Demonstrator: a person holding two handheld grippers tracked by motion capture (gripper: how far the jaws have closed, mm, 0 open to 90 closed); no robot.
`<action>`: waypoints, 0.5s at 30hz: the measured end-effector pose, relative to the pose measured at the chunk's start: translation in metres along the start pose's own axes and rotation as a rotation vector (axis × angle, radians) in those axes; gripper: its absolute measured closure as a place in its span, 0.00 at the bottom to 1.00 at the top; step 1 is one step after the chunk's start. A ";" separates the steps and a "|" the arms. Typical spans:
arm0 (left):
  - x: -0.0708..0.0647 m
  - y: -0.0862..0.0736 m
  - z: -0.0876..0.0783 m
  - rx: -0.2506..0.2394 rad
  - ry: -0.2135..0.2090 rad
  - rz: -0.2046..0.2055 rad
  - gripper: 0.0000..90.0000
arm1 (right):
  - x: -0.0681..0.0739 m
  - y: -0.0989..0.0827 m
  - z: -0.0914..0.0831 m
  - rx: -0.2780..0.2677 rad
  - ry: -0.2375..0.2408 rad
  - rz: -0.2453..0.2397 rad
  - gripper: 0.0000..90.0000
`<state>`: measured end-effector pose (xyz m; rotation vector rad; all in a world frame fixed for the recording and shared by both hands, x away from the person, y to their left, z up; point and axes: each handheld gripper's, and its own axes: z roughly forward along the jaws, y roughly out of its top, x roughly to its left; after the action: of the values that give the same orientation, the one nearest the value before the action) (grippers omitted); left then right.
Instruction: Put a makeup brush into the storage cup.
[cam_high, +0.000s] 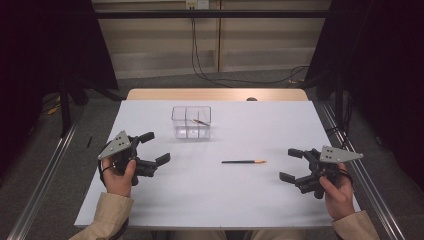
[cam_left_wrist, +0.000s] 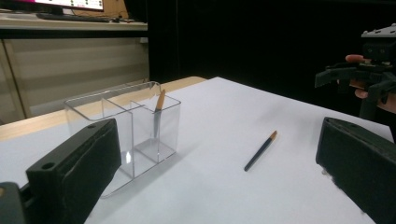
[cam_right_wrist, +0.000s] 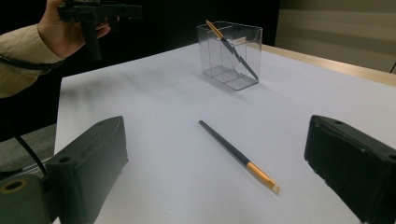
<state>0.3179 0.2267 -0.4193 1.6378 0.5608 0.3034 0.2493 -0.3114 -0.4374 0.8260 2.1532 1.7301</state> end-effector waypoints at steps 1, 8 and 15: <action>0.000 0.000 -0.002 0.000 -0.001 0.000 0.00 | 0.000 0.000 0.000 0.000 0.001 -0.001 0.06; -0.001 -0.004 -0.012 -0.011 0.009 0.002 0.00 | 0.000 0.000 0.001 0.002 0.001 -0.002 0.06; -0.003 -0.005 -0.015 -0.012 0.011 0.010 0.00 | 0.000 0.000 0.001 0.001 0.001 -0.003 0.06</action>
<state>0.3072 0.2384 -0.4212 1.6283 0.5584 0.3224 0.2501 -0.3104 -0.4379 0.8225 2.1552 1.7283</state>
